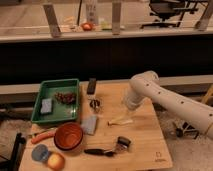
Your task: Place banana in table surface
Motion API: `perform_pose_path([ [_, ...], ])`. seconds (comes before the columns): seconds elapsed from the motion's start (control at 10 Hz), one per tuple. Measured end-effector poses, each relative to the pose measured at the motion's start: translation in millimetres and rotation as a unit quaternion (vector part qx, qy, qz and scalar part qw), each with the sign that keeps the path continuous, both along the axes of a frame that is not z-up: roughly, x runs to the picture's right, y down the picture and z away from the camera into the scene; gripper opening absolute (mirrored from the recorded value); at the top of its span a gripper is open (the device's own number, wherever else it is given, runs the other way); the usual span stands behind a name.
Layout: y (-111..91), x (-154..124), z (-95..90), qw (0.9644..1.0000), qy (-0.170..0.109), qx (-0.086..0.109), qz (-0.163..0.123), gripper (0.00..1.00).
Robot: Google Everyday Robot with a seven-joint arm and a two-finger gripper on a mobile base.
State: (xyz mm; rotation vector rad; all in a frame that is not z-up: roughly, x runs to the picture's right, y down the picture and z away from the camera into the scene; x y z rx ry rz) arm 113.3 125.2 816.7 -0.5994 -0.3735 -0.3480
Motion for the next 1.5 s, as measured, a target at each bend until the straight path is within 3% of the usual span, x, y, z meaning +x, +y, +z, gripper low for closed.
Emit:
perform_pose_path([
  [0.4,16.3,-6.4,20.9,0.9996,-0.007,-0.026,0.006,0.8],
  [1.5,21.4,4.9,24.5,0.9987,-0.025,-0.037,0.026,0.8],
])
